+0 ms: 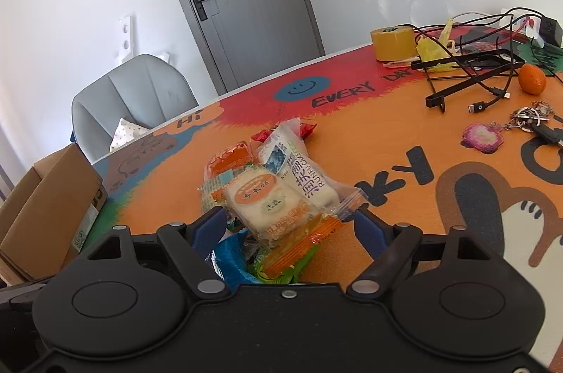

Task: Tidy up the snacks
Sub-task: 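Grasp the green packet with the left tool while the right tool grasps the orange-labelled bread packet, then carry the green packet into the box and open the left tool while the right tool carries the bread packet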

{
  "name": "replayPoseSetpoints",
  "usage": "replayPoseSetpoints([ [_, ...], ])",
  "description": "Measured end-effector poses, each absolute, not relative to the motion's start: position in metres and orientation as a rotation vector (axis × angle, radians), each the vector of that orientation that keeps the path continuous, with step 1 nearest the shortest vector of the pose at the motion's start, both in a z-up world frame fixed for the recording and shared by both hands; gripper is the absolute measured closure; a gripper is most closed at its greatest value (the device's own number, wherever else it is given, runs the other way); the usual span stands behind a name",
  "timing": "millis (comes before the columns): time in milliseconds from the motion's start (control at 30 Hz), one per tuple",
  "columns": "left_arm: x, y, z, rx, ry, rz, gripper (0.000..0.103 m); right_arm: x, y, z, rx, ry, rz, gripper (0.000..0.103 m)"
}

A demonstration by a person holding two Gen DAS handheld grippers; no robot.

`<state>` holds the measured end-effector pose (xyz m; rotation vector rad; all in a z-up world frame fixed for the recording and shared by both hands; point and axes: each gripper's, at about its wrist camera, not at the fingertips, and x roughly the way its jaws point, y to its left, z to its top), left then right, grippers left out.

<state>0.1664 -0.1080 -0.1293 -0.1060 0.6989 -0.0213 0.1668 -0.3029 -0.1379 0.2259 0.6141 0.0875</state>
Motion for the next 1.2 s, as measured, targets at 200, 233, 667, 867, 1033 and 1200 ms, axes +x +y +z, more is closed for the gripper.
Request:
replayPoseSetpoints([
  [200,0.155,-0.103,-0.121,-0.107,0.665,-0.021,0.065,0.161,-0.306,-0.14,0.254,0.622,0.096,0.063],
  [233,0.153,-0.103,-0.12,-0.106,0.659,-0.02,0.065,0.158,-0.305,-0.139,0.251,0.616,0.093,0.066],
  [667,0.113,-0.087,-0.087,-0.133,0.572,0.001,0.065,0.12,-0.312,-0.115,0.27,0.54,0.088,0.069],
  [867,0.102,-0.073,-0.067,-0.144,0.53,0.03,0.065,0.112,-0.302,-0.1,0.268,0.507,0.121,0.069],
  [1033,0.091,-0.059,-0.047,-0.153,0.474,0.055,0.065,0.107,-0.289,-0.086,0.263,0.474,0.16,0.069],
  [1200,0.083,-0.043,-0.034,-0.166,0.431,0.077,0.065,0.103,-0.276,-0.076,0.253,0.451,0.184,0.069],
])
